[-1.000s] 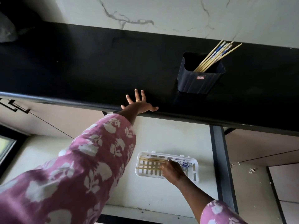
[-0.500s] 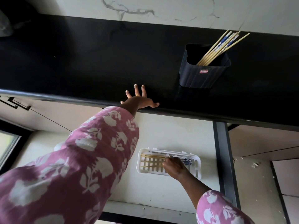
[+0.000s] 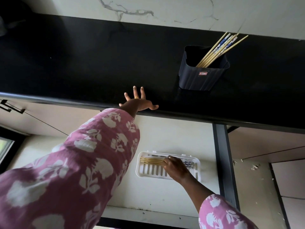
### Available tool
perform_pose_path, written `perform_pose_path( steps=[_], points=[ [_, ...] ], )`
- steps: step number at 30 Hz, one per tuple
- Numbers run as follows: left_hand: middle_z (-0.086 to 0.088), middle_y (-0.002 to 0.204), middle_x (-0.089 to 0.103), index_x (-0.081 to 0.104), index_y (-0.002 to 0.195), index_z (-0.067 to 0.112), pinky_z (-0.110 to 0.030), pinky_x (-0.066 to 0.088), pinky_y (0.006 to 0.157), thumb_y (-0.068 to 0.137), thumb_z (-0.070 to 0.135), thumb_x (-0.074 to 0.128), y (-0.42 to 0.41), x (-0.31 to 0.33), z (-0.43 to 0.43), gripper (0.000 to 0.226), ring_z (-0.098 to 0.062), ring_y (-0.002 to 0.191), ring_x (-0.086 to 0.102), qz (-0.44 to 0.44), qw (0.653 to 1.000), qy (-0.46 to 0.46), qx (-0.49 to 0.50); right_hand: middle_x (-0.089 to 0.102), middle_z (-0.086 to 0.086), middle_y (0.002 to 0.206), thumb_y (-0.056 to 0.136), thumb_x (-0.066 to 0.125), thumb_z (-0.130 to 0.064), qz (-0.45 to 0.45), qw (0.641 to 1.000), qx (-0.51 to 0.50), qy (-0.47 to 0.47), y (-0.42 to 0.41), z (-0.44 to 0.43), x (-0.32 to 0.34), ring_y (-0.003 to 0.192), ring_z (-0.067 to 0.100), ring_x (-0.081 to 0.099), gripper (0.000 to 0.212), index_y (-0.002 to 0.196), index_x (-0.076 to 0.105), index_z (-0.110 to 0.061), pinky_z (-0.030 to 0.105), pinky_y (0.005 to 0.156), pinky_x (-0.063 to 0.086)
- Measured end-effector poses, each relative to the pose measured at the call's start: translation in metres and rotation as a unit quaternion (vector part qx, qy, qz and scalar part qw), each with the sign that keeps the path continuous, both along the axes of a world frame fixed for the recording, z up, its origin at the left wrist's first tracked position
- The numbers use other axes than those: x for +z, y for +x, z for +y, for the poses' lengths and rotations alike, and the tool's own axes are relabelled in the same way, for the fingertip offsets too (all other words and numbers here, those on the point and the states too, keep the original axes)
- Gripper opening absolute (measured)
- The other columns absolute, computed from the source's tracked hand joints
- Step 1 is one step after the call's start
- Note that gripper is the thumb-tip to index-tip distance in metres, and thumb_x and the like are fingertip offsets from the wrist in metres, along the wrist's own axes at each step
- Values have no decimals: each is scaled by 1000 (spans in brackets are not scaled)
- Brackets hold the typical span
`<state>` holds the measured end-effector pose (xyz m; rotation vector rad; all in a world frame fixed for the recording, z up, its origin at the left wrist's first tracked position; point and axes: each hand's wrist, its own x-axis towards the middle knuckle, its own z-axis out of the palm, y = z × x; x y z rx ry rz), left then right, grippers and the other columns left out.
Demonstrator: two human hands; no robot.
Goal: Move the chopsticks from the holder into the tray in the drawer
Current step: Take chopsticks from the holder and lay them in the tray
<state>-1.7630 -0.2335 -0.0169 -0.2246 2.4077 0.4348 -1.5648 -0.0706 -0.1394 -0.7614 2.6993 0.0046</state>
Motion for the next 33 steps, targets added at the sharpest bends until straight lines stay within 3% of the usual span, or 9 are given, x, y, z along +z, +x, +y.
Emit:
perform_pose_path(
  steps=[7, 10, 14, 18, 23, 27, 30, 32, 33],
  points=[
    [-5, 160, -11, -4, 152, 27, -62, -5, 113, 81, 75, 41, 6, 4, 2, 97, -44, 141, -22, -1, 1000, -9, -6, 63, -1, 63, 71, 55, 4, 205, 970, 47, -118, -27, 35, 31, 58, 17, 62, 22, 67, 66, -15, 24, 52, 51],
    [-5, 160, -11, -4, 152, 28, -63, -5, 113, 78, 77, 43, 6, 5, -1, 100, -42, 142, -21, 7, 1000, -9, -7, 66, 5, 68, 68, 66, 7, 255, 957, 18, -135, -48, 50, 54, 62, 21, 64, 17, 75, 68, -9, 29, 51, 54],
    [1, 161, 3, 4, 152, 27, -67, -3, 110, 67, 88, 33, 3, 11, 4, 108, -41, 145, -9, -16, 1000, 6, 10, 67, 6, 71, 77, 60, 0, 351, 921, -50, -162, -82, 76, 91, 64, 23, 65, 12, 78, 70, -8, 28, 51, 52],
    [5, 161, -9, -3, 152, 33, -66, -2, 110, 85, 71, 39, 15, 24, 10, 88, -42, 143, -17, 22, 999, -18, 18, 68, 5, 72, 82, 65, -1, 473, 860, -84, -170, -125, 99, 128, 67, 23, 66, 10, 81, 71, -10, 29, 65, 55],
    [6, 160, -12, -6, 151, 34, -66, -1, 110, 86, 69, 40, 10, 18, 9, 87, -40, 144, -17, 14, 1000, -14, 15, 73, 8, 74, 80, 70, -6, 560, 779, -181, -217, -182, 116, 175, 67, 21, 69, 4, 80, 73, -4, 29, 63, 58],
    [9, 158, -20, -10, 150, 37, -67, 0, 109, 85, 68, 45, 8, 12, 8, 91, -39, 143, -21, 14, 999, -13, 30, 72, 17, 94, 86, 63, -14, 463, 751, -364, -298, -225, 118, 207, 87, 31, 68, 19, 96, 71, 1, 33, 76, 53],
    [9, 157, -23, -12, 149, 37, -67, 0, 109, 84, 67, 46, 7, 11, 6, 92, -39, 143, -22, 12, 999, -8, 32, 70, 22, 97, 88, 63, -27, 326, 680, -536, -379, -253, 123, 229, 92, 32, 65, 31, 93, 69, 3, 33, 76, 46],
    [9, 158, -22, -12, 149, 37, -67, 0, 109, 84, 68, 46, 7, 11, 6, 92, -39, 143, -22, 9, 999, -7, 31, 68, 22, 91, 85, 66, -34, 272, 638, -585, -420, -270, 128, 235, 87, 30, 65, 36, 81, 67, 2, 33, 68, 42],
    [8, 158, -22, -12, 149, 37, -67, 0, 109, 84, 68, 45, 7, 10, 7, 92, -39, 143, -22, 7, 1000, -6, 30, 69, 22, 98, 84, 67, -35, 255, 618, -602, -436, -277, 129, 236, 93, 30, 65, 38, 88, 67, 3, 33, 71, 44]
  ],
)
